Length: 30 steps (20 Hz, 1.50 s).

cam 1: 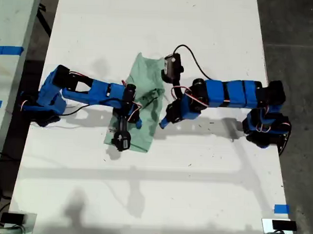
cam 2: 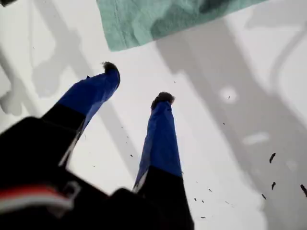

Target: Fold tshirt

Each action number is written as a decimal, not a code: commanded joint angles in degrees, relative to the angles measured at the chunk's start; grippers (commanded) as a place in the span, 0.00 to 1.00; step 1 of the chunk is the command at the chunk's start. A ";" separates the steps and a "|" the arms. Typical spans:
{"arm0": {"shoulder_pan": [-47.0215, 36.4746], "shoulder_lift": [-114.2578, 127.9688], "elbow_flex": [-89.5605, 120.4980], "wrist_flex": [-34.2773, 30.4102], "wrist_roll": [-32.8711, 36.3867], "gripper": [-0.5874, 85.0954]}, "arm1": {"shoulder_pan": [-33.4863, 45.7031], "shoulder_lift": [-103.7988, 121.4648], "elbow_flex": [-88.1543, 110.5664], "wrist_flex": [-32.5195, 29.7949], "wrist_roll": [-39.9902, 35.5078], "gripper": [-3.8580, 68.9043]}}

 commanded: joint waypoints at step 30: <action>14.33 33.84 57.04 -33.31 -4.22 0.29 | -7.91 -35.51 -21.53 -24.96 8.09 0.38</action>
